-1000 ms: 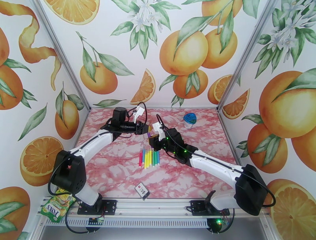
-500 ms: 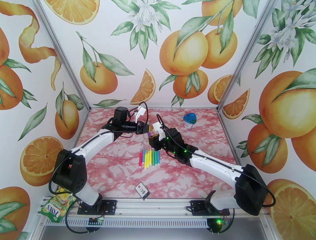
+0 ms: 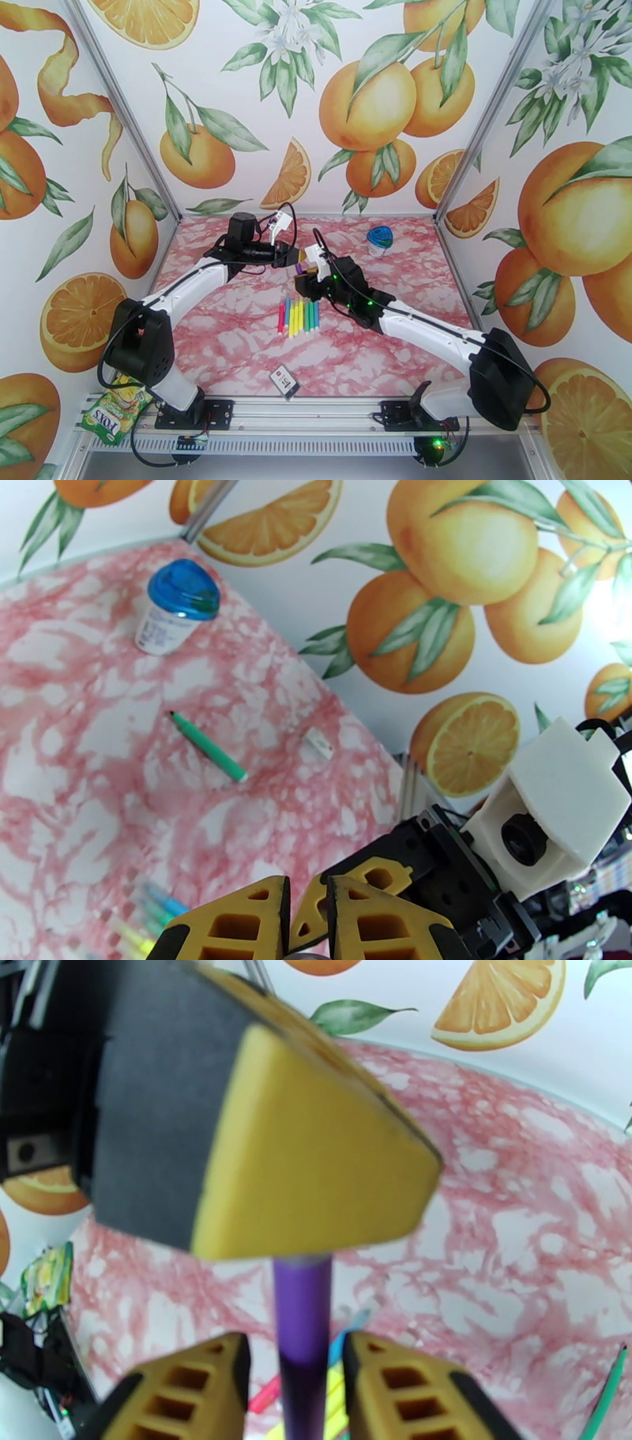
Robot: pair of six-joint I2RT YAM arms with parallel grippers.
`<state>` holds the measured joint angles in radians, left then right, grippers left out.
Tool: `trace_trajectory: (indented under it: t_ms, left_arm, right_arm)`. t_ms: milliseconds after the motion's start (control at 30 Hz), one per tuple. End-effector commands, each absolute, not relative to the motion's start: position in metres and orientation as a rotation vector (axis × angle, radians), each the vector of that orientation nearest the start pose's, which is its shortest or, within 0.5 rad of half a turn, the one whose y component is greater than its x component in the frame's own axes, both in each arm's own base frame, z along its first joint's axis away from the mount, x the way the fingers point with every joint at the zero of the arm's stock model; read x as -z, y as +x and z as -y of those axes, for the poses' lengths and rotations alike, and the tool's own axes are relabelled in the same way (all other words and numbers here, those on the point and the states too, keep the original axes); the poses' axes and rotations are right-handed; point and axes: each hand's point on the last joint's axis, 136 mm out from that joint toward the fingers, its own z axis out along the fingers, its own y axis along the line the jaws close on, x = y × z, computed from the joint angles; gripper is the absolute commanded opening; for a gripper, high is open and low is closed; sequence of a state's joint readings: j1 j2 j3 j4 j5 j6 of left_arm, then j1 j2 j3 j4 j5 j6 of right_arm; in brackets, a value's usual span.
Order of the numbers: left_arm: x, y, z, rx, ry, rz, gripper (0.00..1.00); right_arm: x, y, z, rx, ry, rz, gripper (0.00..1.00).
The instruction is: Open the pen caps
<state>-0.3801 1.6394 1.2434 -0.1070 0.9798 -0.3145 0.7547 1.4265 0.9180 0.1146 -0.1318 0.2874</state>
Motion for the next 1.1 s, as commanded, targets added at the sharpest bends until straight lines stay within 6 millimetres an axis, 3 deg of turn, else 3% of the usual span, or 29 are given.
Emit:
trace_trajectory:
  t_ms: [0, 533, 1067]
  left_arm:
    - [-0.27, 0.35, 0.298, 1.451, 0.737, -1.974, 0.04]
    - [-0.269, 0.357, 0.297, 1.423, 0.694, -1.994, 0.0]
    - [-0.259, 0.41, 0.269, 1.239, 0.356, -2.073, 0.0]
  right_arm:
    - [-0.219, 0.317, -0.334, -0.813, -0.564, -1.943, 0.37]
    - [-0.214, 0.316, -0.337, -0.824, -0.587, -1.929, 0.19]
    - [-0.197, 0.312, -0.335, -0.802, -0.622, -1.946, 0.05]
